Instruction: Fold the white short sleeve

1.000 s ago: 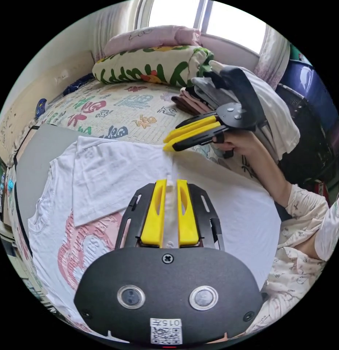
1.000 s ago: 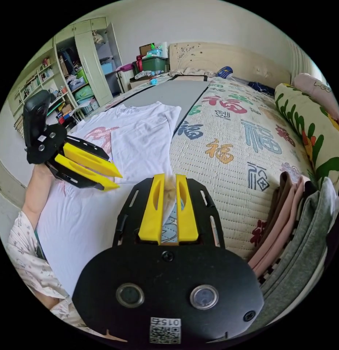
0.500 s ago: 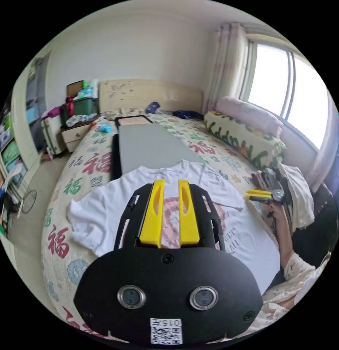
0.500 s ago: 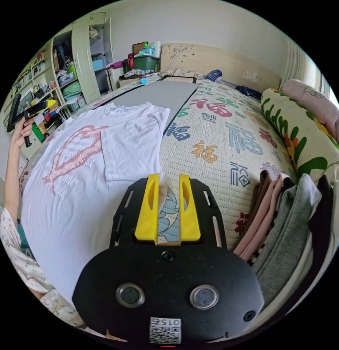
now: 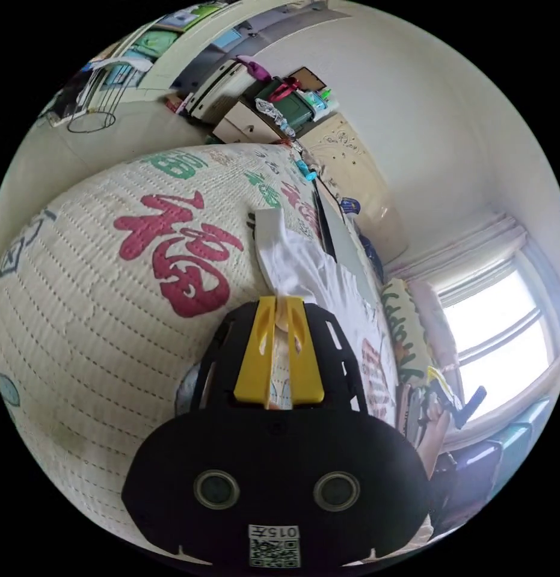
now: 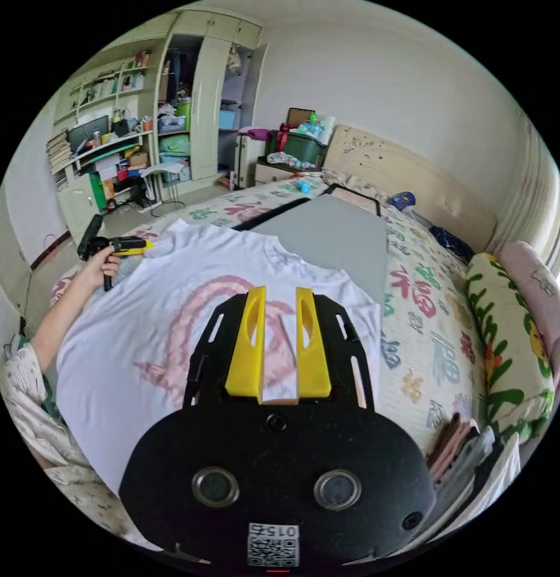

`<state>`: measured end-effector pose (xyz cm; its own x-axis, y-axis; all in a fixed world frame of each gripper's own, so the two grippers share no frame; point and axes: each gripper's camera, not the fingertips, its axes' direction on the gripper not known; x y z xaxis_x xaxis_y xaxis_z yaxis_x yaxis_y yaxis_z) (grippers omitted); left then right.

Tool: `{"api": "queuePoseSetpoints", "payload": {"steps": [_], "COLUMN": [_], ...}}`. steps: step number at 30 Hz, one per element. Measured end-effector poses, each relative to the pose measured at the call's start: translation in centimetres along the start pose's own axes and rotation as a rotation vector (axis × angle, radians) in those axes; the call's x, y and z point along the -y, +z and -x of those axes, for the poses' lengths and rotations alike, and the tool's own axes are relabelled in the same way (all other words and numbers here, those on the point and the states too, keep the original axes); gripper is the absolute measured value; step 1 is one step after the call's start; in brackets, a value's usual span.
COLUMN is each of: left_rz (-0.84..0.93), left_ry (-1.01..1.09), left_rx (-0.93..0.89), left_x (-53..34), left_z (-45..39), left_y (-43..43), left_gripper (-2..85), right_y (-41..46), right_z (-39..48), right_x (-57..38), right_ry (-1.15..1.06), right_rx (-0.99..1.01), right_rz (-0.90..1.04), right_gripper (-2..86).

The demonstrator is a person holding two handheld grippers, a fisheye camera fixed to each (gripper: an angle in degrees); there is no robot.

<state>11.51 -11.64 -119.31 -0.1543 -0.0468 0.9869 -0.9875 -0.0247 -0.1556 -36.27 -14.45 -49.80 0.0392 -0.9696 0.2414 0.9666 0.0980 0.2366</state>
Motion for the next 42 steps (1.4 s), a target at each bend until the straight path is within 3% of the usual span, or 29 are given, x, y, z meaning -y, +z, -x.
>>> {"api": "queuePoseSetpoints", "payload": {"steps": [2,10,17,20,28,31,35,42], "left_rz": [-0.048,-0.039,-0.023,-0.058,-0.173,-0.132,-0.054,0.058], "left_ry": [-0.106,-0.117,-0.119,-0.073,0.256,0.493,0.823,1.044], "left_rx": [-0.09,-0.131,-0.153,-0.11,0.072,0.136,0.23,0.253], "left_x": [-3.9,-9.3,-10.9,-11.0,-10.3,-10.3,-12.0,-12.2], "left_z": [3.6,7.1,8.2,6.5,-4.3,-10.7,-19.1,-26.6], "left_y": [-0.1,1.7,2.2,1.2,-2.7,-2.0,0.9,4.7], "left_gripper": [1.8,1.8,2.9,3.3,0.6,-0.5,-0.5,3.6], "right_y": [4.6,21.4,31.4,31.1,19.4,14.4,10.2,11.3], "right_z": [5.7,21.9,26.6,26.8,18.9,14.7,9.9,6.8], "right_x": [4.9,21.3,26.2,26.7,24.2,20.4,13.8,6.4], "right_ry": [-0.067,-0.186,-0.084,-0.062,0.015,0.044,0.089,0.101], "right_rx": [0.085,0.447,0.256,0.198,0.193,0.094,0.108,0.139], "right_rz": [-0.011,0.225,0.394,0.385,0.123,0.048,0.017,0.06], "right_gripper": [7.6,11.0,10.3,1.6,-0.8,-0.9,-0.7,-0.4]}}
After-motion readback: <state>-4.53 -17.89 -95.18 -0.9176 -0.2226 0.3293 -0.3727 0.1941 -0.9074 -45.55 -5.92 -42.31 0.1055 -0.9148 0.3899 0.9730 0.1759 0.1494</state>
